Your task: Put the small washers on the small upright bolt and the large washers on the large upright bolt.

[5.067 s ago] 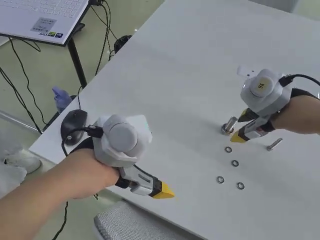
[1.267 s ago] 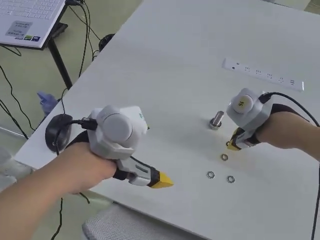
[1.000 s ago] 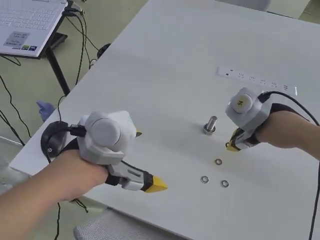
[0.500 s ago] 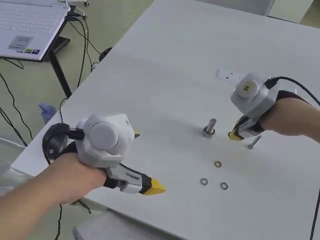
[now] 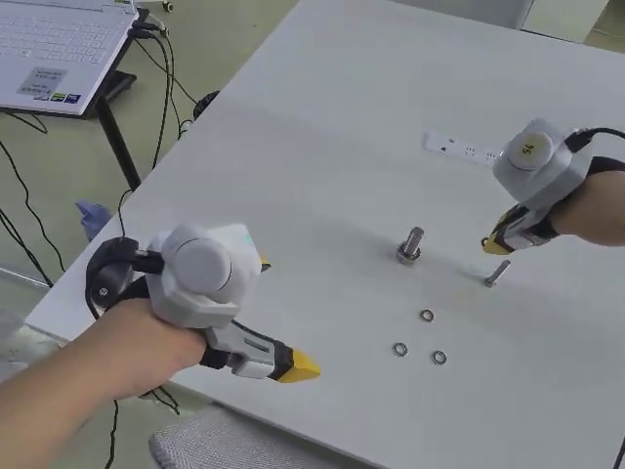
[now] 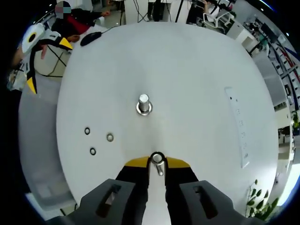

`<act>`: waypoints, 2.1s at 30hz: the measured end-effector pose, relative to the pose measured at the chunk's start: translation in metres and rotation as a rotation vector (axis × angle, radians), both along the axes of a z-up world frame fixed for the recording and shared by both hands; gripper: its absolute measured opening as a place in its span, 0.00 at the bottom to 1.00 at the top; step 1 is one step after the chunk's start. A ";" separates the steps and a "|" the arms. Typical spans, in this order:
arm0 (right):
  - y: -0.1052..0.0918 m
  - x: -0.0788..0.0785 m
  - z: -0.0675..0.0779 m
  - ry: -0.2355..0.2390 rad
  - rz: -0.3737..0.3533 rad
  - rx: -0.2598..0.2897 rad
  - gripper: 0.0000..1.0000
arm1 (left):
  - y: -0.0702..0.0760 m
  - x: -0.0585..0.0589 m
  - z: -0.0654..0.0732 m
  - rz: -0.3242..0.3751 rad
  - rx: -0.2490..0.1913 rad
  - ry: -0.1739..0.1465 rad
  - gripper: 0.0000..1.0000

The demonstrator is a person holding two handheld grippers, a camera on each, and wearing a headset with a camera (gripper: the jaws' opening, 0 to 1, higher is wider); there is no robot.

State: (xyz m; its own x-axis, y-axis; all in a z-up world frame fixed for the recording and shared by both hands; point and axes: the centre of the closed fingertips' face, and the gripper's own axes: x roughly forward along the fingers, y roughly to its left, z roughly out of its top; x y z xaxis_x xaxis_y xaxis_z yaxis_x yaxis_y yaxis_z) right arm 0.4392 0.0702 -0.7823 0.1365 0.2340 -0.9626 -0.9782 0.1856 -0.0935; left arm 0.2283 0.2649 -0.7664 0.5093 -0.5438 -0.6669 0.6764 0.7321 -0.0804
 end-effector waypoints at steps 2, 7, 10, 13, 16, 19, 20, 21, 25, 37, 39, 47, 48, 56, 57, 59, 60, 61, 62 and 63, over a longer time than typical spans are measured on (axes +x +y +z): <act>-0.007 0.007 0.003 -0.007 -0.019 0.006 0.12 | 0.000 0.000 0.001 0.000 -0.001 -0.001 0.89; -0.021 0.012 0.008 -0.007 -0.038 -0.007 0.12 | 0.001 0.005 0.001 0.007 -0.010 -0.008 0.89; -0.026 0.014 0.009 -0.003 -0.052 -0.005 0.12 | 0.001 0.005 0.003 0.003 -0.007 -0.014 0.89; -0.030 0.010 0.004 0.013 -0.056 -0.009 0.12 | -0.002 0.007 0.004 0.002 -0.015 -0.021 0.90; -0.032 0.006 -0.002 0.024 -0.054 -0.005 0.12 | -0.004 0.007 0.004 0.000 -0.013 -0.021 0.91; -0.031 0.002 -0.006 0.029 -0.048 -0.006 0.12 | -0.006 0.006 0.002 -0.004 -0.015 -0.017 0.93; -0.031 0.000 -0.009 0.032 -0.040 -0.010 0.12 | -0.007 0.006 0.001 -0.004 -0.018 -0.010 0.94; -0.032 0.001 -0.012 0.035 -0.039 -0.015 0.12 | -0.007 0.006 0.001 -0.003 -0.021 -0.008 0.95; -0.032 0.001 -0.016 0.044 -0.041 -0.012 0.12 | -0.007 0.006 0.001 0.004 -0.032 -0.012 0.97; -0.031 -0.005 -0.023 0.055 -0.051 -0.011 0.12 | -0.014 0.005 0.001 -0.020 -0.052 -0.012 1.00; -0.030 -0.006 -0.024 0.058 -0.050 -0.013 0.12 | -0.015 0.005 -0.003 -0.024 -0.044 -0.002 1.00; -0.032 -0.002 -0.031 0.060 -0.052 -0.023 0.12 | -0.017 0.004 -0.005 -0.036 -0.042 0.008 0.98; -0.033 0.000 -0.033 0.061 -0.056 -0.025 0.12 | -0.016 0.004 -0.005 -0.036 -0.042 0.009 0.98; -0.035 -0.001 -0.037 0.066 -0.055 -0.026 0.12 | -0.016 0.004 -0.007 -0.035 -0.038 0.019 0.96; -0.035 -0.002 -0.037 0.066 -0.054 -0.026 0.12 | -0.016 0.004 -0.007 -0.037 -0.038 0.020 0.96; -0.035 -0.003 -0.038 0.067 -0.052 -0.027 0.12 | -0.017 0.004 -0.008 -0.038 -0.037 0.024 0.96; -0.034 -0.004 -0.038 0.065 -0.049 -0.026 0.12 | -0.017 0.003 -0.009 -0.039 -0.037 0.026 0.95; -0.034 -0.004 -0.039 0.065 -0.049 -0.026 0.12 | -0.017 0.003 -0.009 -0.040 -0.036 0.026 0.95; -0.033 -0.004 -0.039 0.063 -0.046 -0.028 0.12 | -0.017 0.003 -0.009 -0.041 -0.035 0.027 0.95; -0.033 -0.004 -0.039 0.064 -0.047 -0.028 0.12 | -0.017 0.003 -0.009 -0.042 -0.035 0.028 0.95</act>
